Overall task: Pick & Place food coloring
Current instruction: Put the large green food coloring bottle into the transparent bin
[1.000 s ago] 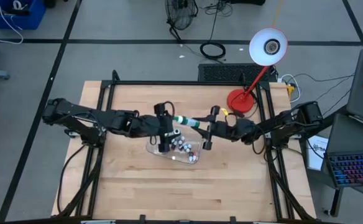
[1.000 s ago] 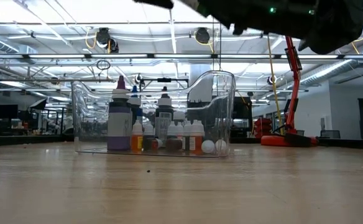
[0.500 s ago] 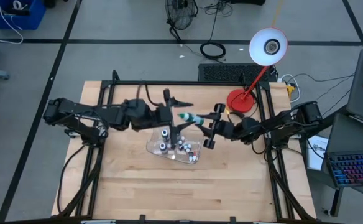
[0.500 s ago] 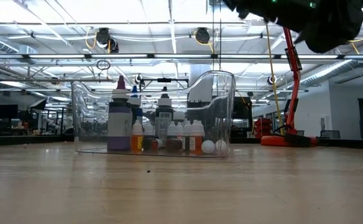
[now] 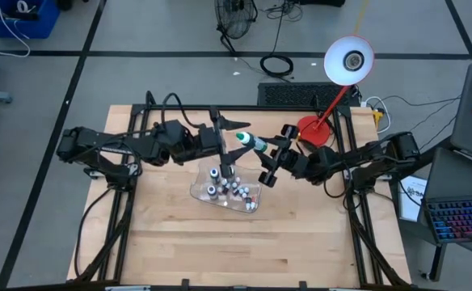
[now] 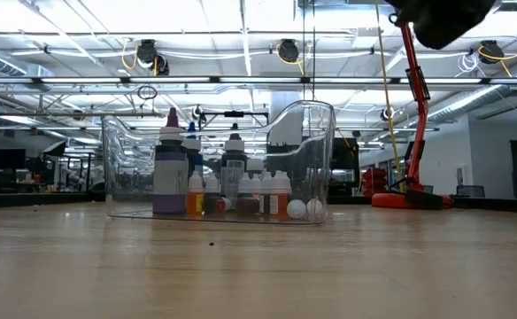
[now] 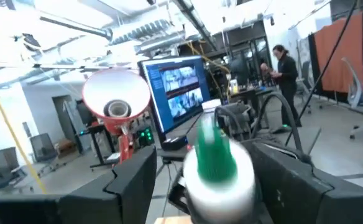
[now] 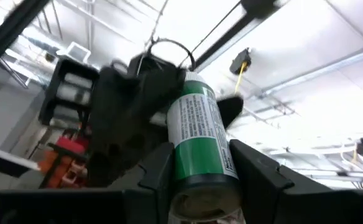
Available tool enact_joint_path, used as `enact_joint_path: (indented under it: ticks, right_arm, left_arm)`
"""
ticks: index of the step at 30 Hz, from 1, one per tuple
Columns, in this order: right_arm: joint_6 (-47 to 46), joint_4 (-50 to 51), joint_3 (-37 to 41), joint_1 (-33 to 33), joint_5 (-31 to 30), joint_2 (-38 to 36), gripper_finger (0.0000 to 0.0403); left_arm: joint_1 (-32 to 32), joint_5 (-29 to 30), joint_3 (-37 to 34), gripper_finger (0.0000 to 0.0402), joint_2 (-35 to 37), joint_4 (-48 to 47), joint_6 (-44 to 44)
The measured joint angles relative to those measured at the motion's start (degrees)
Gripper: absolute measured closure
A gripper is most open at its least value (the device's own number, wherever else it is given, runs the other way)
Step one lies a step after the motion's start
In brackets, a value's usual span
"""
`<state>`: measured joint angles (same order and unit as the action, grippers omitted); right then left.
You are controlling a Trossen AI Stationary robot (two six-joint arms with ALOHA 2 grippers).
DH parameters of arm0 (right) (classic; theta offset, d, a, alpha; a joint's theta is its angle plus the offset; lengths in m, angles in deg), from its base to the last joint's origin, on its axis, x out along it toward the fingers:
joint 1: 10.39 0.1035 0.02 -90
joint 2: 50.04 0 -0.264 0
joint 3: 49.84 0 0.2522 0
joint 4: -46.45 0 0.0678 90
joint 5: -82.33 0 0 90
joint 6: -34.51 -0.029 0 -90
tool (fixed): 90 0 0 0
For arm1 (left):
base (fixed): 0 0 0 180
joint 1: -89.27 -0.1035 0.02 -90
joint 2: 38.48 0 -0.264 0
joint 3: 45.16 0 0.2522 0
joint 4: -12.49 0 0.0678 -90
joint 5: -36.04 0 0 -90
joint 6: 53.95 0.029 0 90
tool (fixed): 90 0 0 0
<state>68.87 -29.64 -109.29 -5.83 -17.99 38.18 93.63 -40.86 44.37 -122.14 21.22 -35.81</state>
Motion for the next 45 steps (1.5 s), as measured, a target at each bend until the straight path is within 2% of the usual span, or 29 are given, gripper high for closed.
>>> enact_joint_path:
  ticks: [5, 16, 23, 27, 31, 35, 38, 42, 45]
  right_arm:
    - [-0.01, 0.08, -2.6, 0.0, 2.87, 0.0, 0.0278]
    - [0.79, 0.0, -2.81, 0.02, 3.07, 0.0, 0.0278]
    - [0.84, -0.01, -2.81, 0.04, 3.03, 0.0, 0.0278]
    - [0.77, 0.02, -2.81, 0.04, 2.94, 0.0, 0.0278]
    - [-0.66, 0.41, -2.78, 0.0, 2.99, 0.0, 0.0278]
    - [-1.62, 3.76, -2.6, -0.09, 2.44, -0.24, 0.0279]
    - [-1.47, 5.94, -1.0, 0.98, -3.09, -0.22, 0.0273]
    - [0.73, 8.82, 2.06, 4.37, -18.02, -1.49, 0.0171]
    - [4.81, 9.01, 4.04, 7.3, -25.57, -4.72, 0.0104]
  left_arm:
    - [0.05, -2.69, -0.02, 0.0149, -0.14, 2.07, 0.29]
    - [0.74, -3.74, -0.04, 0.015, -0.13, 5.28, 3.63]
    - [0.92, -3.98, -0.04, 0.0166, -0.13, 6.41, 1.36]
    - [0.92, -4.05, -0.04, 0.0198, -0.13, 6.17, 1.41]
    - [0.63, -4.57, -0.04, 0.0278, -0.12, 6.3, 0.75]
    - [0.24, -6.09, -0.04, 0.0286, 0.51, 4.27, 1.04]
    - [0.86, -5.2, -0.09, 0.0286, 2.77, -3.94, 0.75]
    - [3.1, -0.03, -0.24, 0.0286, 6.32, -18.43, 0.35]
    - [5.96, 1.45, 0.17, 0.0286, 7.04, -25.07, -2.89]
